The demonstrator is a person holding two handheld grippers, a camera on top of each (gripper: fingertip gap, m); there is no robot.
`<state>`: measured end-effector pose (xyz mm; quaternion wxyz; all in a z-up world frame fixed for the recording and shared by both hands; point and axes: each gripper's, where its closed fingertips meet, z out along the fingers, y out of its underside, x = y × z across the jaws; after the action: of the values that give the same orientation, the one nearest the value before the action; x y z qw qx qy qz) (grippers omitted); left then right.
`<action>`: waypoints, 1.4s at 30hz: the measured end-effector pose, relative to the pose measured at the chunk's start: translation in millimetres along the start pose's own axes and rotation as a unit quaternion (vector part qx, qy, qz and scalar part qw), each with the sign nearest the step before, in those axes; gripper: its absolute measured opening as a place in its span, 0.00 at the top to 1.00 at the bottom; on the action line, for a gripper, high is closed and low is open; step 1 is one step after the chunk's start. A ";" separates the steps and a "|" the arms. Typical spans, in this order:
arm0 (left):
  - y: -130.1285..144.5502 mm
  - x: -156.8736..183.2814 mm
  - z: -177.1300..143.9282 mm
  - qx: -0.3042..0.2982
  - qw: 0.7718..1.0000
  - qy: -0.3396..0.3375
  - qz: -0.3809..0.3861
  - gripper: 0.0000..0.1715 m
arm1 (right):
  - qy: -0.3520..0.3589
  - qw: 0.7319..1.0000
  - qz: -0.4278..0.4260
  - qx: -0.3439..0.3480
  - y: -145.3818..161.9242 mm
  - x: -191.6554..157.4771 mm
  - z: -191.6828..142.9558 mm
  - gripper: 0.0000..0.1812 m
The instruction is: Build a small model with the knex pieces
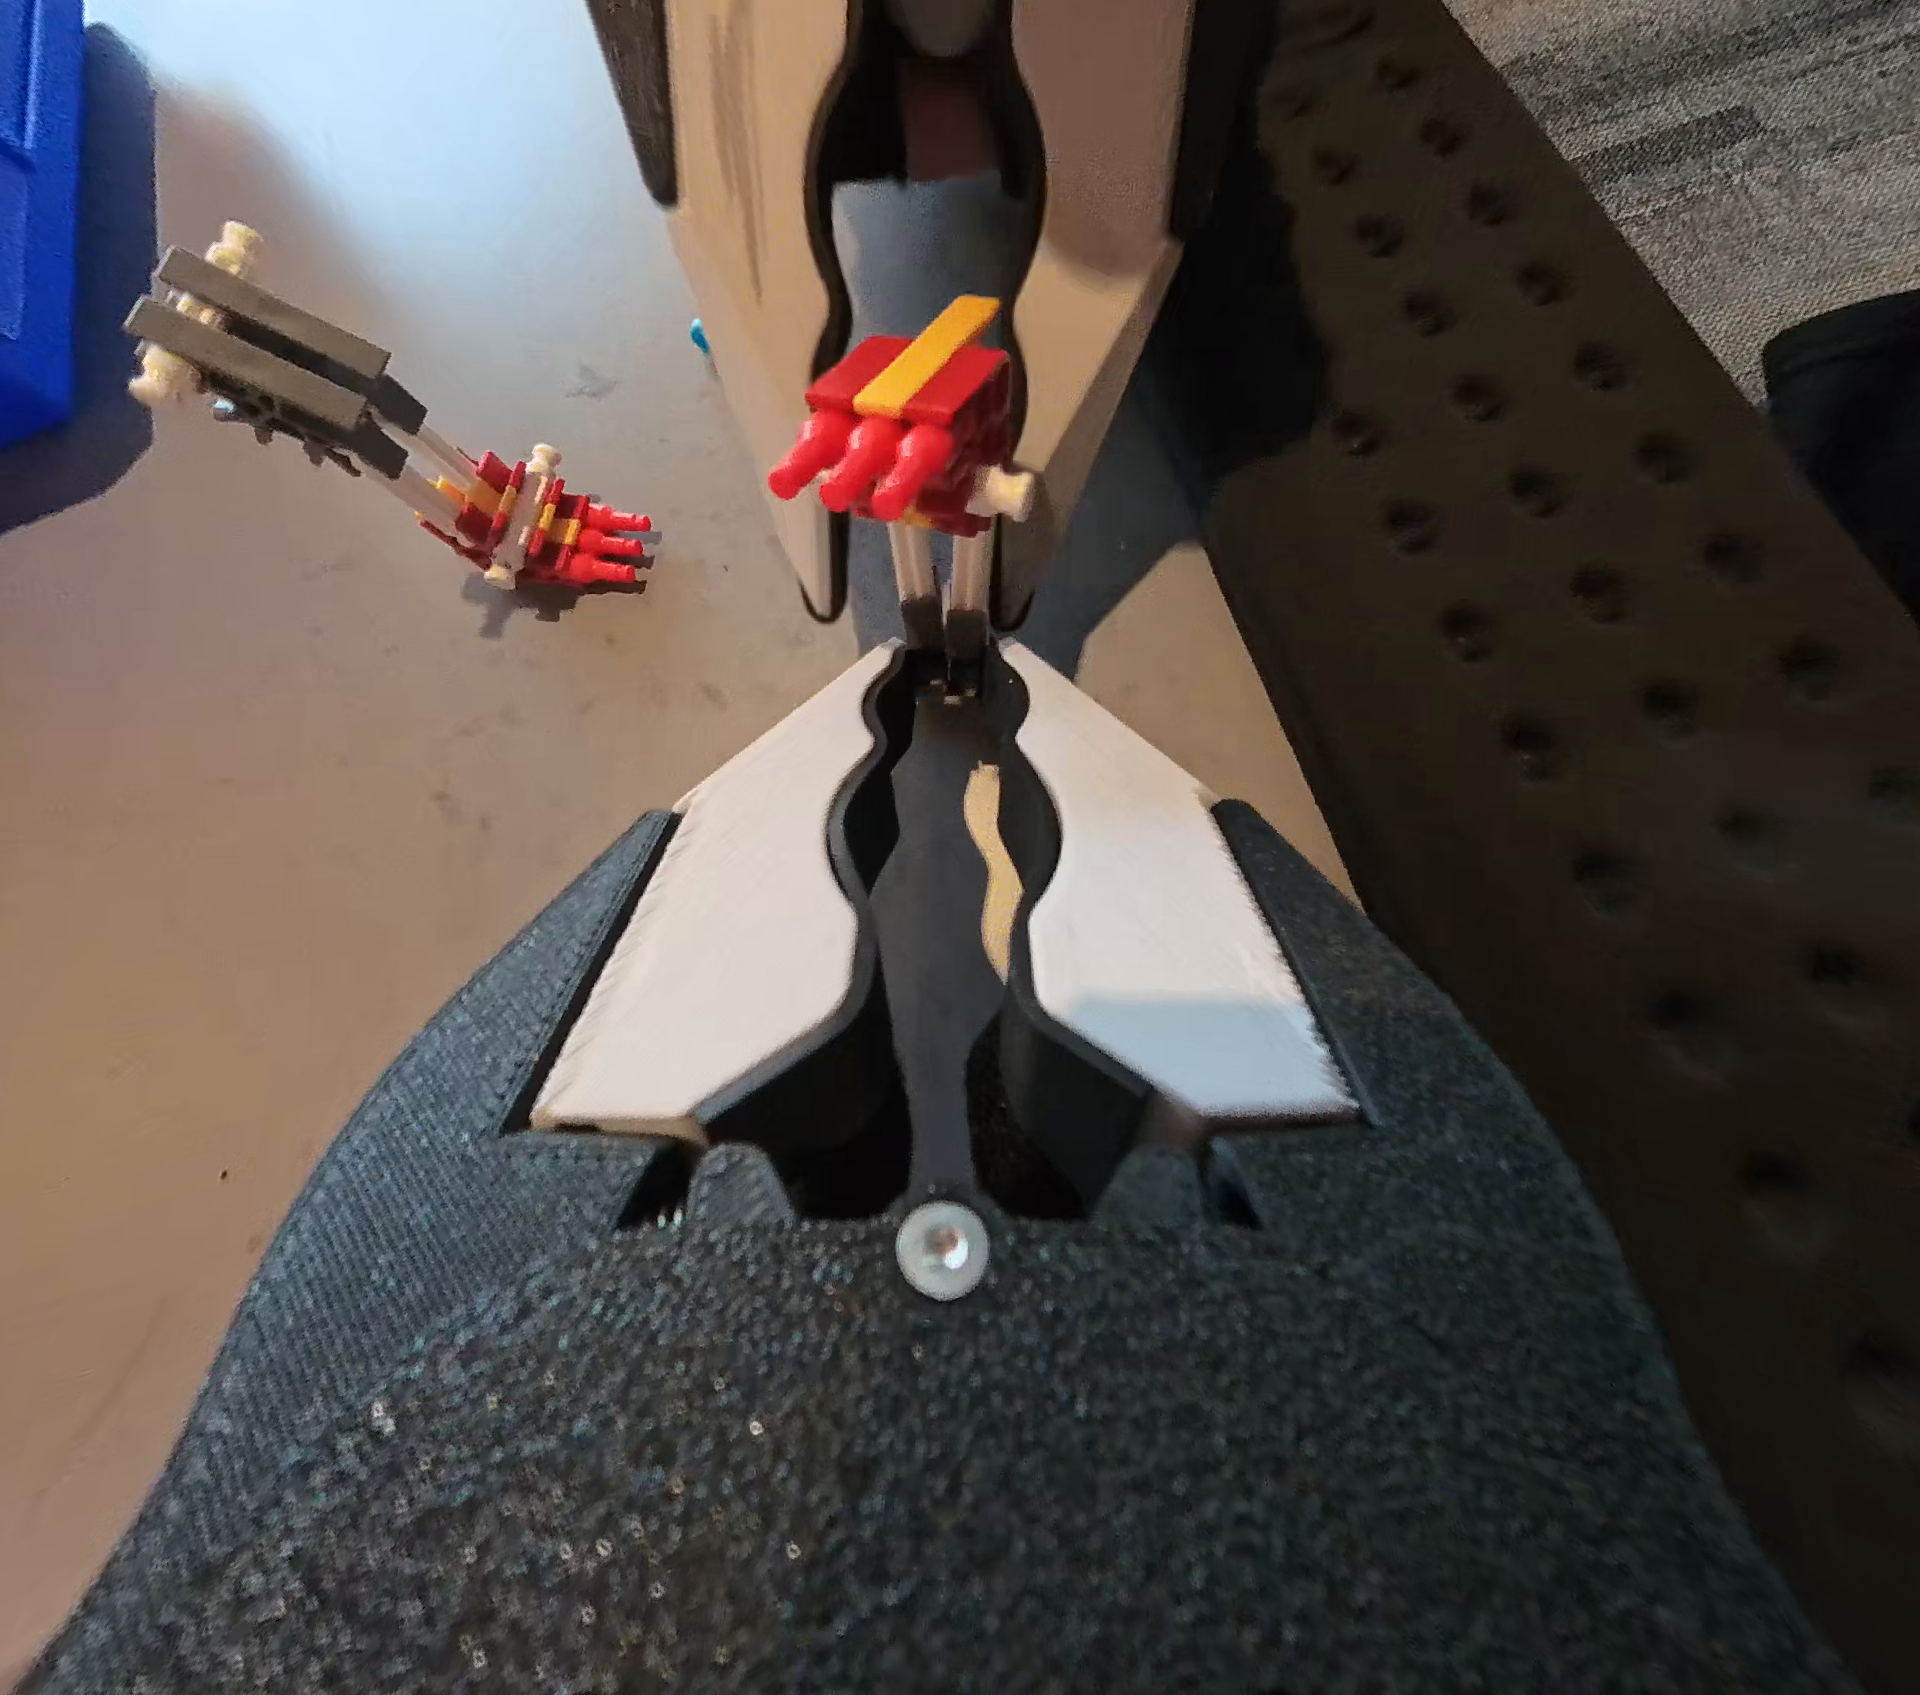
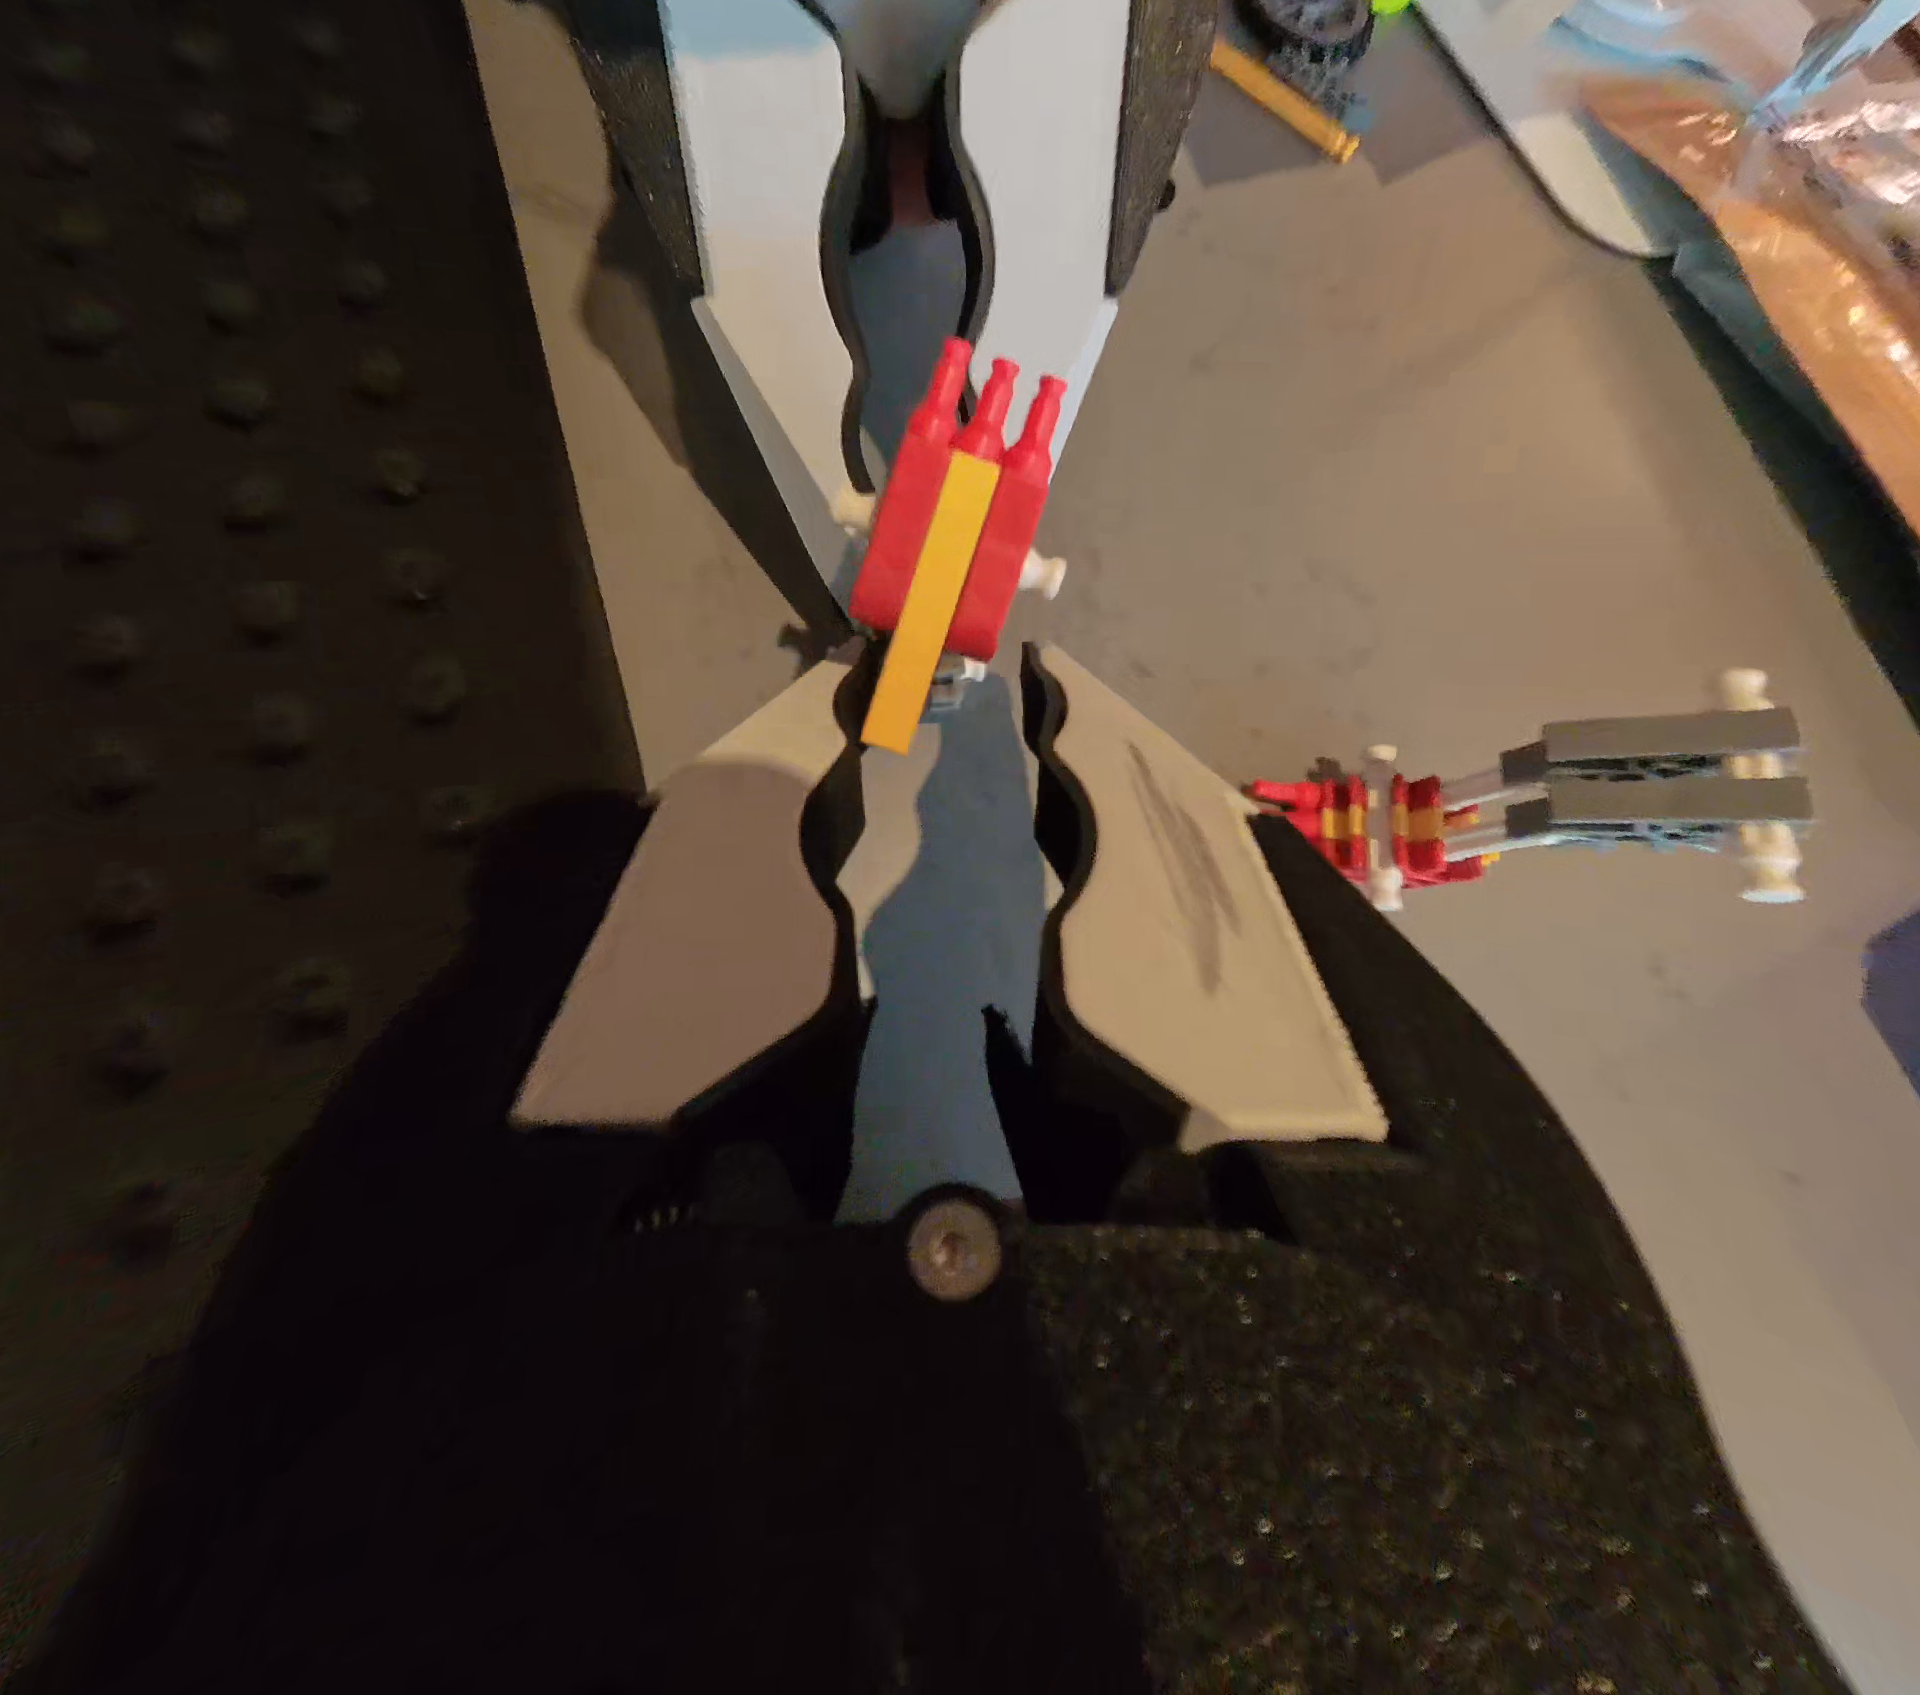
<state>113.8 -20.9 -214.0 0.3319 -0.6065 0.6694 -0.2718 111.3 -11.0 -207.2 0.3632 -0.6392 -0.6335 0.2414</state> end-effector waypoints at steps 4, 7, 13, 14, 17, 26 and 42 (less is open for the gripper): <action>0.9 -0.5 -0.4 -0.001 1.000 0.000 -0.004 0.93 | -0.007 1.000 -0.007 0.001 0.4 -4.7 2.6 0.92; 0.3 -0.5 0.4 0.000 1.000 0.001 -0.005 0.93 | -0.015 1.000 -0.003 0.003 1.1 -5.0 2.1 0.92; -0.4 -0.7 1.6 -0.002 1.000 0.010 -0.012 0.93 | -0.032 0.999 0.000 -0.016 2.5 -5.3 1.9 0.93; -0.3 -0.7 1.7 -0.002 1.000 0.009 -0.013 0.93 | -0.035 0.999 0.002 -0.015 2.5 -5.5 1.9 0.93; -0.6 -0.9 2.0 -0.003 1.000 0.011 -0.022 0.94 | -0.046 0.999 0.020 -0.006 3.1 -5.6 2.1 0.94; -2.2 -4.2 2.2 0.001 1.000 0.005 -0.030 0.92 | -0.068 0.995 0.068 0.007 4.6 -4.0 1.2 0.93; -10.5 -4.6 -7.5 0.024 0.999 -0.009 -0.020 0.95 | -0.073 0.996 0.047 0.009 7.2 -3.3 -1.1 0.93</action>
<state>114.9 -17.9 -200.6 0.3467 -0.6137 0.6478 -0.2890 116.5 -13.9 -212.6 0.3097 -0.6455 -0.6253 0.3104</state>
